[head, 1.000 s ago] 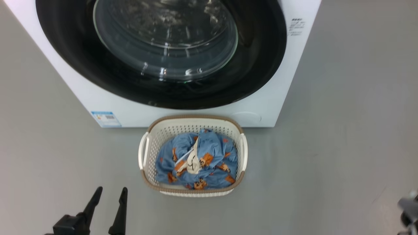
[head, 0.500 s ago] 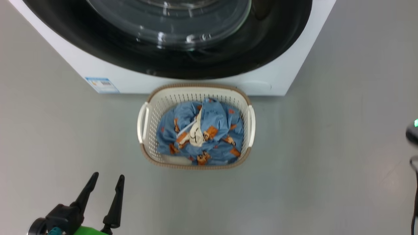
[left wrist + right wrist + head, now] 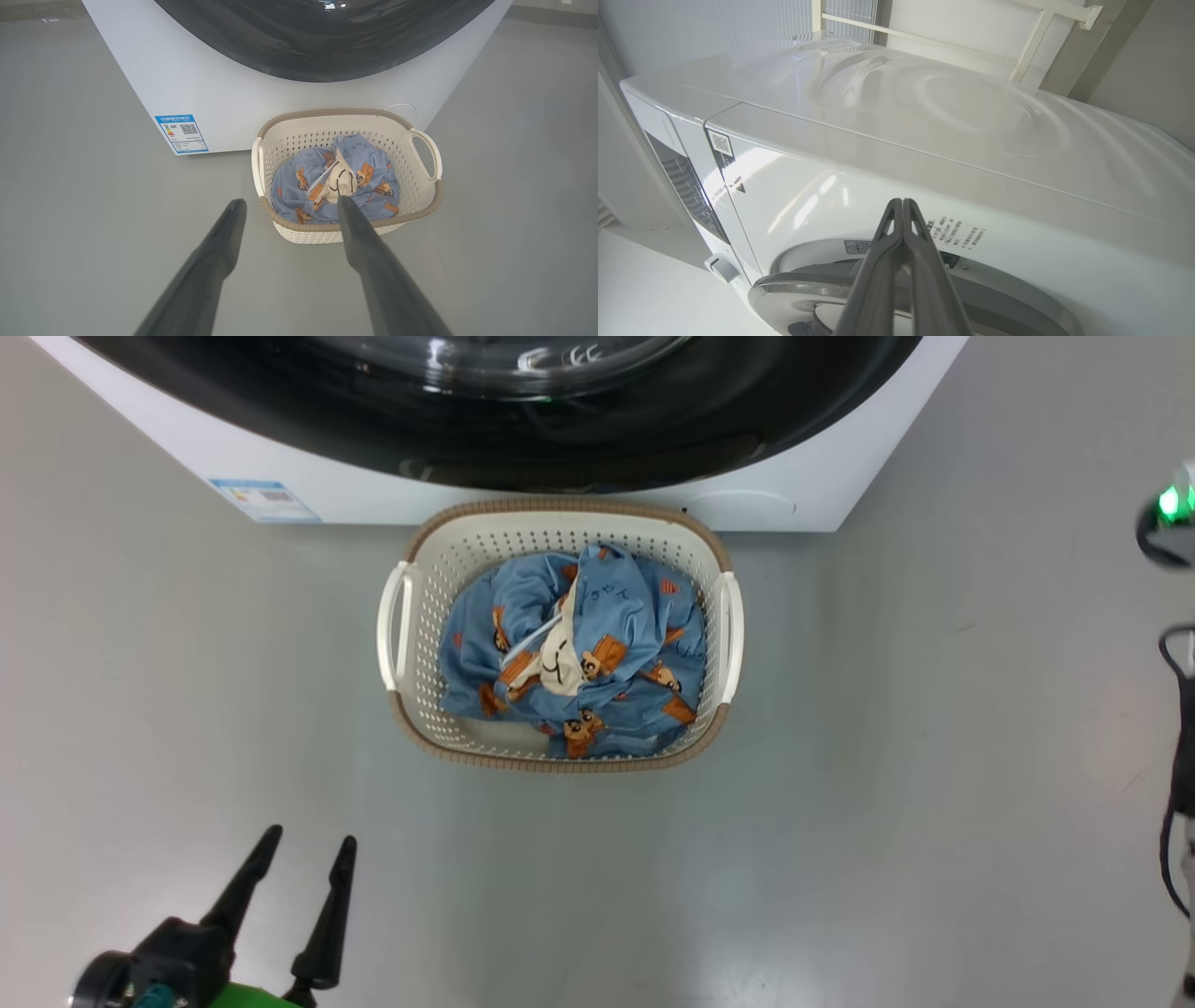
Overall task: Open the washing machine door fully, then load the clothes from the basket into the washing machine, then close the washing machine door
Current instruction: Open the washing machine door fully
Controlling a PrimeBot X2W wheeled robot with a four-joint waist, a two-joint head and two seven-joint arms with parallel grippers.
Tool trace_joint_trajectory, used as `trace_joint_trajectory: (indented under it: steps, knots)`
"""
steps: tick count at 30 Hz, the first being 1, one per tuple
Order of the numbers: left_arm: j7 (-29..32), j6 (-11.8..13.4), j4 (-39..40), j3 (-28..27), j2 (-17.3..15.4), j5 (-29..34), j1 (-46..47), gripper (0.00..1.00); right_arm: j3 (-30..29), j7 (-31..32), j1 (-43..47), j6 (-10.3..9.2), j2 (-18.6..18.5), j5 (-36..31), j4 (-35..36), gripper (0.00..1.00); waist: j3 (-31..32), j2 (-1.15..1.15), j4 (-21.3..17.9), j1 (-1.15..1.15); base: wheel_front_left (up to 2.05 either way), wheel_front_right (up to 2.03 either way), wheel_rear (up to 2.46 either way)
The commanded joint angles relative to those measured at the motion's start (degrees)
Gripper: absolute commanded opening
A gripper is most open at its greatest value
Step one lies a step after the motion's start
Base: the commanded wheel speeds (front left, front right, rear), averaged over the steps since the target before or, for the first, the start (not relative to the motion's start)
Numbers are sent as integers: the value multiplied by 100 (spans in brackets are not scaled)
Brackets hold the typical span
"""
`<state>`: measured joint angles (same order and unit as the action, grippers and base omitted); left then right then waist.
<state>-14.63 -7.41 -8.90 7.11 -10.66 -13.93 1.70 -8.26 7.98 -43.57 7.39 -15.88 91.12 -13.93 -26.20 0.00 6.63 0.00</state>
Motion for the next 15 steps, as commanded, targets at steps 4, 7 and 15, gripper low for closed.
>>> trace_joint_trajectory:
  steps: [4,7,15]
  knots:
    - [-37,-8,194,-237,-228,65,59,100,280,222,-401,10,67,-69,207,0,-202,0,33,0,0,0,0]
    - [-37,-8,226,-264,-251,74,53,100,413,416,-646,10,84,-40,216,0,-333,0,47,0,0,0,0]
    - [-37,-8,193,-352,-312,139,-5,100,653,853,-1216,10,63,-25,178,0,-726,0,54,0,0,0,0]
